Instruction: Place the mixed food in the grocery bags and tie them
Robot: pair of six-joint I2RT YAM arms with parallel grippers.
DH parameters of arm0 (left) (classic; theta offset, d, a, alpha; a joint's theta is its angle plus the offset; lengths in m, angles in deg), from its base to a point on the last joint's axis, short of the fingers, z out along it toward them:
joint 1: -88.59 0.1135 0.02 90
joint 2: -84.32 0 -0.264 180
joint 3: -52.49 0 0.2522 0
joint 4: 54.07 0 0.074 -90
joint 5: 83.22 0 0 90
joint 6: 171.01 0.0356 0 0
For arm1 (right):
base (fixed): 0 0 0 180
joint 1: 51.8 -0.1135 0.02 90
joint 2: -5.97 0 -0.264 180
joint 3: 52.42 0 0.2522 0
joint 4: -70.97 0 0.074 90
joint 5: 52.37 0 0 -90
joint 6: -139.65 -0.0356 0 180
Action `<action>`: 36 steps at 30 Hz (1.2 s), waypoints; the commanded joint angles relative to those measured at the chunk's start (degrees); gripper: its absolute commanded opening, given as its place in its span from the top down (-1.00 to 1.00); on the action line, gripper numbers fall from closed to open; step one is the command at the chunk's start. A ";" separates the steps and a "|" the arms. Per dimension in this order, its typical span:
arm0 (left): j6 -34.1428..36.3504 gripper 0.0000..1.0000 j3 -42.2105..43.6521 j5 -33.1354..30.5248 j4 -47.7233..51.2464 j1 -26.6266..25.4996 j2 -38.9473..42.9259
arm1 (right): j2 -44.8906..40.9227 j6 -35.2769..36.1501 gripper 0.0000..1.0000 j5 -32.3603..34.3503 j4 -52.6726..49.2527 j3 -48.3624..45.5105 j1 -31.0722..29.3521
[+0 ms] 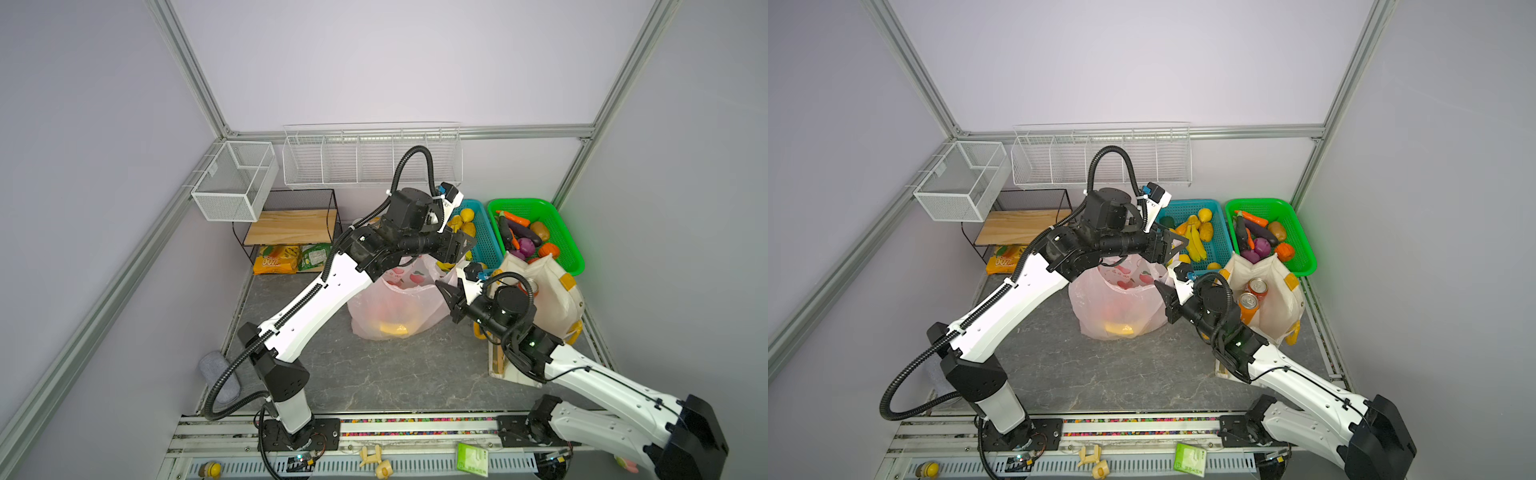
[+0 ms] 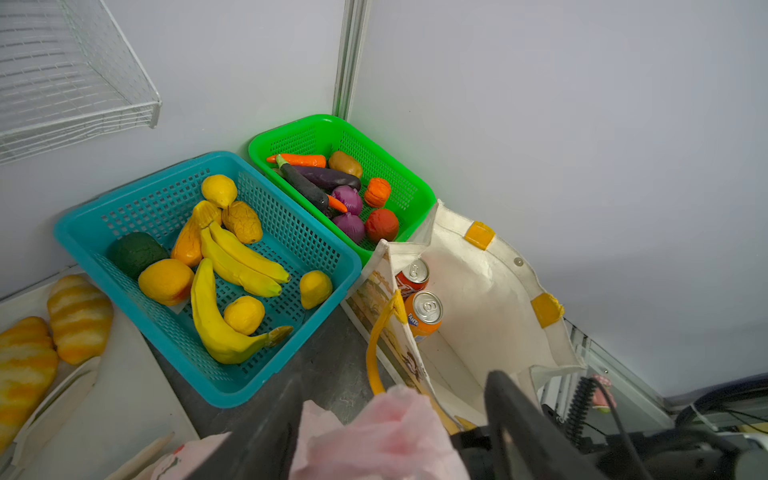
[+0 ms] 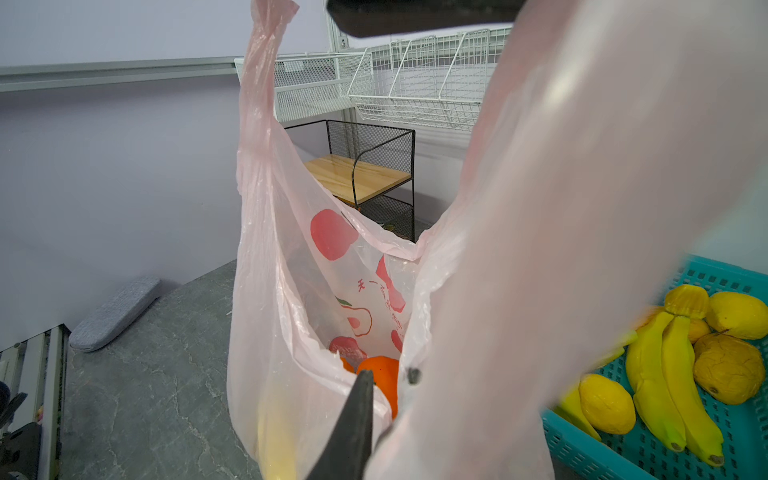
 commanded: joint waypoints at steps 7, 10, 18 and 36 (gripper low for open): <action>0.03 0.68 2.72 1.43 -3.37 -0.23 1.72 | -1.08 1.35 0.14 5.05 -0.64 -0.22 0.26; -2.14 1.00 7.90 1.95 -9.43 -0.19 5.18 | -4.12 3.09 -0.35 7.45 -2.09 -1.19 0.71; -13.09 1.00 19.88 2.02 -22.25 0.62 12.73 | -8.53 3.05 -0.91 -2.37 0.04 -1.86 4.31; -31.60 1.00 31.19 1.20 -34.64 1.07 18.09 | 13.78 -3.98 -0.89 23.72 28.78 5.27 -1.48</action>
